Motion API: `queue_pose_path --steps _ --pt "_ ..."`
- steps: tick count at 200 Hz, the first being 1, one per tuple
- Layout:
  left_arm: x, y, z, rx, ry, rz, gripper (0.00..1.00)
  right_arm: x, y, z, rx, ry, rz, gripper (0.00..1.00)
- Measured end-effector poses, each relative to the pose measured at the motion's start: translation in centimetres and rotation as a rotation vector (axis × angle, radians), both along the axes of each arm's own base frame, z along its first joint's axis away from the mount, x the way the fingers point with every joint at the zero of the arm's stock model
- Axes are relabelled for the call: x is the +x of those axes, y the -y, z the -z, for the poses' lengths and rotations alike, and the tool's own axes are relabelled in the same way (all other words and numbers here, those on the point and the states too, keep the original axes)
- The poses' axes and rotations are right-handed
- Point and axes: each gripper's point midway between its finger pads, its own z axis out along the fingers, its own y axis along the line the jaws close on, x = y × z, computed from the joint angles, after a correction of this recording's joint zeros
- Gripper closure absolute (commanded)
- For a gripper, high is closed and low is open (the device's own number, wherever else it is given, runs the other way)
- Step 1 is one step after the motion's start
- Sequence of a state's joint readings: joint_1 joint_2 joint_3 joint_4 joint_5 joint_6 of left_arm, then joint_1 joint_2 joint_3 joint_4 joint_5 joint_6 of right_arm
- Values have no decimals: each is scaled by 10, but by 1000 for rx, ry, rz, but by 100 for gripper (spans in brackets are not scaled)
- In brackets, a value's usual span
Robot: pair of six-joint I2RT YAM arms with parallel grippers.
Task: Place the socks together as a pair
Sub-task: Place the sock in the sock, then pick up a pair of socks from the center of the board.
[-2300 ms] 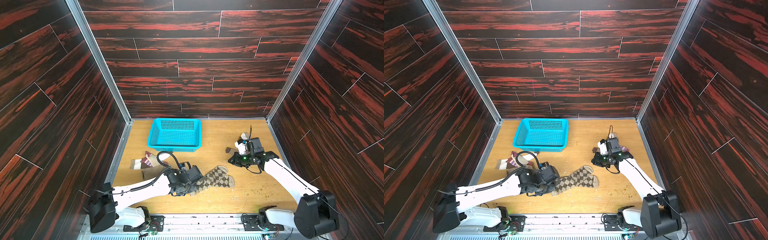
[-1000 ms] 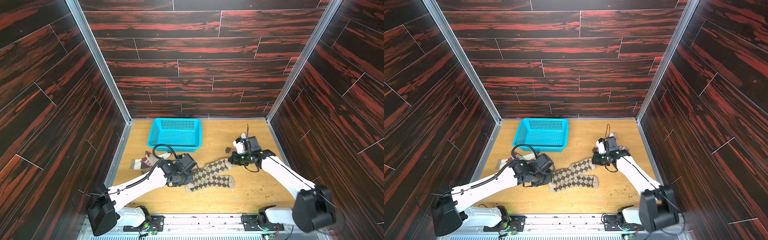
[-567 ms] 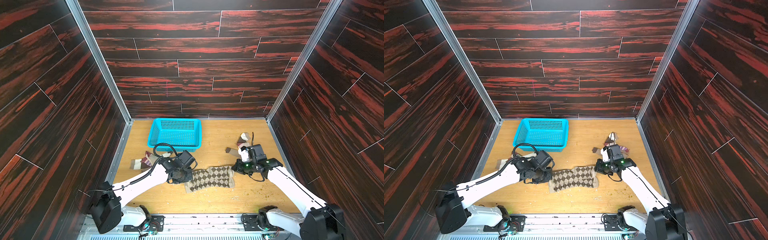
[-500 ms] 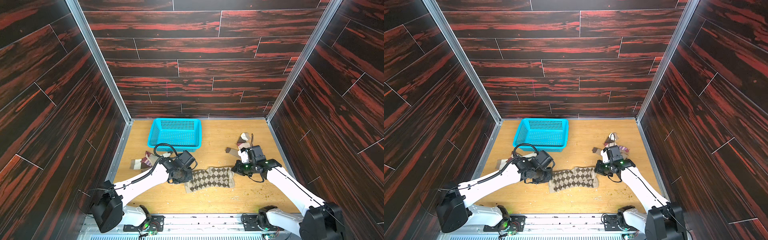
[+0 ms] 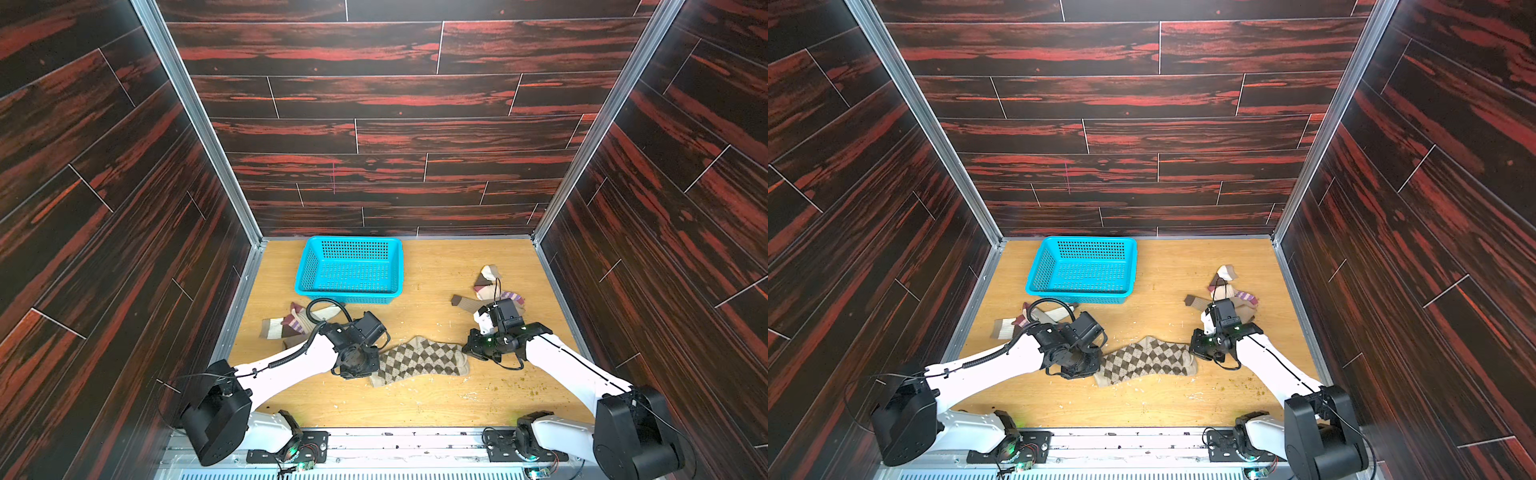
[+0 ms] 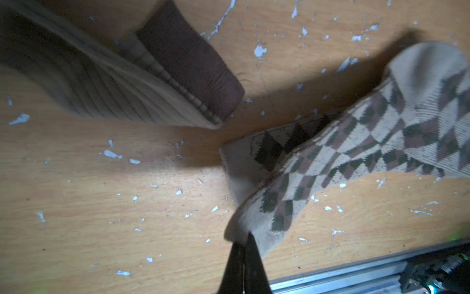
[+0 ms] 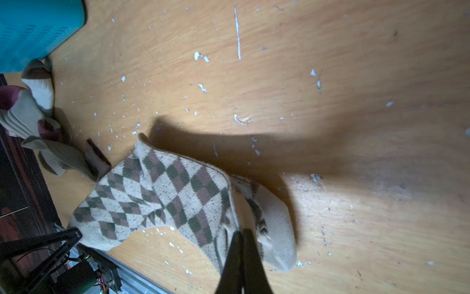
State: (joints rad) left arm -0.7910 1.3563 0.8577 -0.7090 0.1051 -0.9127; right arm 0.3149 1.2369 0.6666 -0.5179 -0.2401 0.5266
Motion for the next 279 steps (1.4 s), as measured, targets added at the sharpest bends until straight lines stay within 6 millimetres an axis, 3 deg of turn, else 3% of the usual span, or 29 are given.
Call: queue_pose_path --steps 85,133,163,179,204,226,279 --pt "-5 8 -17 -94 11 -8 100 -6 8 -10 -27 14 13 100" --pt "-14 0 1 -73 -20 -8 100 -5 11 3 -58 -14 17 98" --pt "-15 -3 14 -42 -48 -11 100 -4 14 16 -87 -37 18 84" --pt "-14 -4 21 -24 -58 -9 81 -4 16 21 -103 -42 14 62" --pt "-12 -6 29 8 -61 -11 58 -7 18 28 -117 -49 12 52" --pt "-8 -7 29 24 -46 -12 48 -9 19 28 -118 -52 13 49" --pt "0 -6 21 9 -4 -46 40 -11 18 24 -101 -46 27 43"
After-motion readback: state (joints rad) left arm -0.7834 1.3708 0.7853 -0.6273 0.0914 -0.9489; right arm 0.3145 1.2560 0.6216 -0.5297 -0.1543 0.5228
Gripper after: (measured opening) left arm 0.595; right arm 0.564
